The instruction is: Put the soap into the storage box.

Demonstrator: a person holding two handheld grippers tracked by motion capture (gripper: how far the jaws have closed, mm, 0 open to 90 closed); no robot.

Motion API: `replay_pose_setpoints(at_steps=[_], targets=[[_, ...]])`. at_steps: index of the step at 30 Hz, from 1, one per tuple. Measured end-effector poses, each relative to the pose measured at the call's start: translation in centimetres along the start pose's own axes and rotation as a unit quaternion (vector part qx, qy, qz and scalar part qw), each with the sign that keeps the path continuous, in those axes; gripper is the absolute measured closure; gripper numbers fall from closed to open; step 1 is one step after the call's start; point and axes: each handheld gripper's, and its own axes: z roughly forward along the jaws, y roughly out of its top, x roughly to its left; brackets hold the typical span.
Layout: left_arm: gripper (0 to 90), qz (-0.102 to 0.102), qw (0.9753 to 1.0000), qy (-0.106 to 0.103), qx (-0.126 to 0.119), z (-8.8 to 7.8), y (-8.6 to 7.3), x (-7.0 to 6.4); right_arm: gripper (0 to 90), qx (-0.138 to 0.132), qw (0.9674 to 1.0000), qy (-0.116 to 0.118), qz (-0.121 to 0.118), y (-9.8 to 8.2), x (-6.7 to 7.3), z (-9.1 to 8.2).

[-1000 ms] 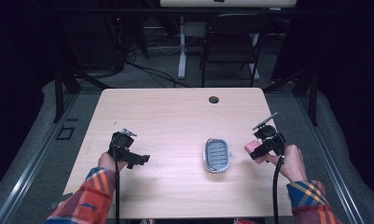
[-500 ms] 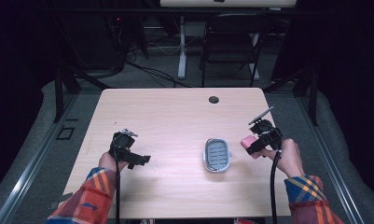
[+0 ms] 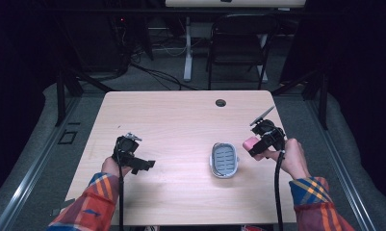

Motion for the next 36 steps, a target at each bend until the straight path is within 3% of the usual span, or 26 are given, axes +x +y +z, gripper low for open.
replay_pose_setpoints(at_steps=[7, 8, 16, 32, 36], targets=[[0.2, 0.007, 1.0, 0.001, -0.003, -0.1, 0.1, -0.3, 37.3, 0.007, 0.9999, -0.003, -0.012, 0.3, 0.3, -0.5], [0.2, 0.006, 1.0, 0.002, -0.004, -0.1, 0.0, -0.4, 37.2, 0.0, 1.0, -0.003, -0.005, 0.2, 0.5, -0.5], [0.2, 0.008, 1.0, 0.001, 0.001, 0.2, 0.2, -0.4, 37.2, -0.002, 0.9997, -0.004, -0.024, 0.4, 1.2, -1.5], [0.2, 0.011, 0.9999, 0.0, 0.002, 0.3, 0.3, -0.6, 37.2, 0.007, 0.9988, 0.0, -0.047, 1.8, 3.3, -0.5], [0.2, 0.011, 0.9999, -0.003, 0.003, 0.5, 0.4, -0.6, 37.2, 0.007, 0.9991, 0.003, -0.041, 2.2, 3.2, -0.1]])
